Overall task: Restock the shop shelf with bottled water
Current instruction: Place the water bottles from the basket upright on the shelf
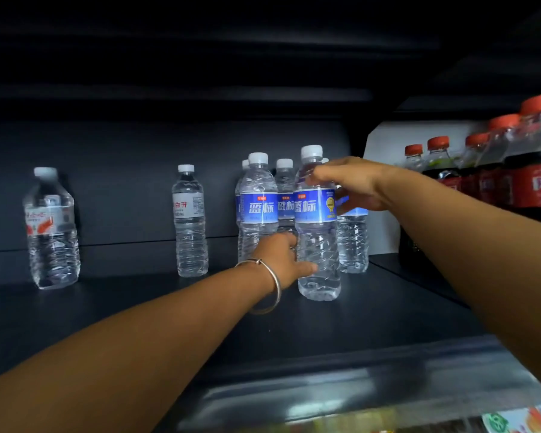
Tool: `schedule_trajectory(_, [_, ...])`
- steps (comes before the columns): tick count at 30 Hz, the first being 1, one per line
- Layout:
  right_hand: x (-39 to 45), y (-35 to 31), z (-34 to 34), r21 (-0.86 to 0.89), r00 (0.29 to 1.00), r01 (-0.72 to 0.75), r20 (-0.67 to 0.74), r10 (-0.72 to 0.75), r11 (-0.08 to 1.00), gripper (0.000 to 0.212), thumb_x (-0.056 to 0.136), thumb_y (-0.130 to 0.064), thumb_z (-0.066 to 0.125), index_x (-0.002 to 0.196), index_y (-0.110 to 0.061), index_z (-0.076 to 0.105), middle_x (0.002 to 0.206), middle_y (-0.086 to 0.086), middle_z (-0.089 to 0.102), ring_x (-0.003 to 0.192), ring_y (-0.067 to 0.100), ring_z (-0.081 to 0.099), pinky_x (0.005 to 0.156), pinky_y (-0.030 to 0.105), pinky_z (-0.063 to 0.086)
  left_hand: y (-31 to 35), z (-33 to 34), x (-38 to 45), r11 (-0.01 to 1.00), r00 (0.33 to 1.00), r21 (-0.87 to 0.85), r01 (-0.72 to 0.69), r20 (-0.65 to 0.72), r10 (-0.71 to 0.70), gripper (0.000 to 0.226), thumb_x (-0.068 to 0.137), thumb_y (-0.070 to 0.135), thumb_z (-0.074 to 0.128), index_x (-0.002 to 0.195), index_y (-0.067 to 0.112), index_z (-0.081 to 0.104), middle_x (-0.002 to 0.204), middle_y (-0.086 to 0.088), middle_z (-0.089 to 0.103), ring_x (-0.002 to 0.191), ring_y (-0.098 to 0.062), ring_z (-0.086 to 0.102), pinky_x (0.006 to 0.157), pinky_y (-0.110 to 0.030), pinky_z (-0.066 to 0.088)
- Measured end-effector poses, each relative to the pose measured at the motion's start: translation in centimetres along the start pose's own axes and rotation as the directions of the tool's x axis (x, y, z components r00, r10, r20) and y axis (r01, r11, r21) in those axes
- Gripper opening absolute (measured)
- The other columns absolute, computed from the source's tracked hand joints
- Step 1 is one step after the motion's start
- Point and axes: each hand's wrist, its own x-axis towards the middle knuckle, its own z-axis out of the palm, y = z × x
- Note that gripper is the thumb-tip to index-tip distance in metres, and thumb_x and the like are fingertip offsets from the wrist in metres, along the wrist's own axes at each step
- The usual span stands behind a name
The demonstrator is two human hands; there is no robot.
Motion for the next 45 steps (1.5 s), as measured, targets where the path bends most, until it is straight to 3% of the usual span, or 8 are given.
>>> schedule_trajectory(4, [0.3,0.2,0.3,-0.162,0.999,-0.036,-0.018,0.034,0.986,0.06,0.065,-0.043,0.081,0.113,-0.017,0.056,0.095,0.003,0.066,0.075,0.016,0.059,0.073,0.033,0.054,0.1,0.1,-0.1,0.999,0.999,0.041,-0.023,-0.021,0.024,0.039,0.077,0.027,0.075,0.105,0.007,0.058,0.102,-0.012,0.067,0.098,-0.028,0.064,0.09,-0.04,0.05])
schedule_trajectory(13, [0.7,1.5,0.4,0.169,0.999,0.037,-0.04,-0.03,0.985,0.05,0.075,-0.004,0.074,0.121,0.0,0.056,0.089,0.008,0.068,0.071,0.018,0.066,0.057,0.026,0.054,-1.7,-1.3,-0.4,0.991,0.996,0.127,0.037,-0.082,-0.027,0.034,0.082,0.023,0.069,0.111,0.01,0.057,0.098,-0.011,0.064,0.083,-0.027,0.066,0.076,-0.033,0.055])
schedule_trajectory(19, [2.1,2.0,1.8,0.283,0.998,0.04,-0.06,-0.024,0.958,0.062,0.073,-0.008,0.076,0.129,-0.005,0.052,0.109,0.008,0.068,0.092,0.019,0.066,0.071,0.03,0.056,-1.9,-1.4,-0.4,0.981,0.996,0.195,0.005,-0.092,0.013,0.024,0.083,0.022,0.067,0.103,0.012,0.06,0.102,-0.011,0.067,0.09,-0.027,0.066,0.084,-0.036,0.054])
schedule_trajectory(24, [2.3,2.0,2.2,0.308,0.997,0.041,-0.069,-0.02,0.951,0.049,0.078,-0.006,0.071,0.123,-0.006,0.054,0.093,0.003,0.069,0.077,0.011,0.066,0.058,0.024,0.052,-2.1,-1.4,-0.5,0.981,0.995,0.195,0.003,-0.099,0.017,0.023,0.083,0.018,0.066,0.105,0.011,0.061,0.098,-0.011,0.067,0.091,-0.026,0.065,0.084,-0.032,0.053])
schedule_trajectory(30, [2.1,1.9,2.5,0.263,0.993,0.047,-0.121,-0.016,0.964,0.062,0.078,-0.007,0.073,0.133,-0.005,0.046,0.101,0.004,0.065,0.083,0.016,0.065,0.075,0.032,0.056,-2.0,-1.4,-0.8,0.972,0.996,0.234,0.008,-0.083,0.011,0.024,0.084,0.019,0.065,0.106,0.011,0.061,0.102,-0.009,0.067,0.097,-0.025,0.062,0.089,-0.032,0.049])
schedule_trajectory(37, [1.6,2.8,3.6,0.172,0.969,0.081,-0.243,-0.038,0.982,0.075,0.073,-0.026,0.079,0.139,-0.018,0.044,0.125,0.007,0.059,0.105,0.024,0.062,0.086,0.042,0.055,-1.2,-1.6,-1.8,0.978,1.0,0.206,0.024,-0.011,-0.022,0.028,0.084,0.019,0.066,0.11,0.013,0.059,0.107,-0.009,0.065,0.098,-0.025,0.062,0.083,-0.024,0.047])
schedule_trajectory(41, [0.2,2.5,3.9,-0.009,0.962,0.072,-0.262,-0.071,0.997,0.094,0.065,-0.051,0.078,0.144,-0.024,0.035,0.14,0.008,0.049,0.124,0.028,0.051,0.1,0.047,0.046,-0.2,-1.9,-2.7,0.983,1.0,0.185,0.007,0.005,-0.009,0.027,0.084,0.018,0.065,0.109,0.012,0.059,0.109,-0.013,0.065,0.093,-0.025,0.062,0.079,-0.023,0.045])
schedule_trajectory(45, [-3.9,1.2,4.0,-0.347,0.962,0.005,-0.254,-0.099,0.938,0.08,0.083,-0.047,0.064,0.149,-0.021,0.025,0.149,0.008,0.037,0.135,0.026,0.038,0.106,0.034,0.034,1.1,-2.4,-4.3,0.977,0.999,0.21,-0.024,-0.036,0.033,0.025,0.083,0.021,0.065,0.106,0.013,0.061,0.11,-0.009,0.064,0.106,-0.027,0.059,0.097,-0.034,0.044])
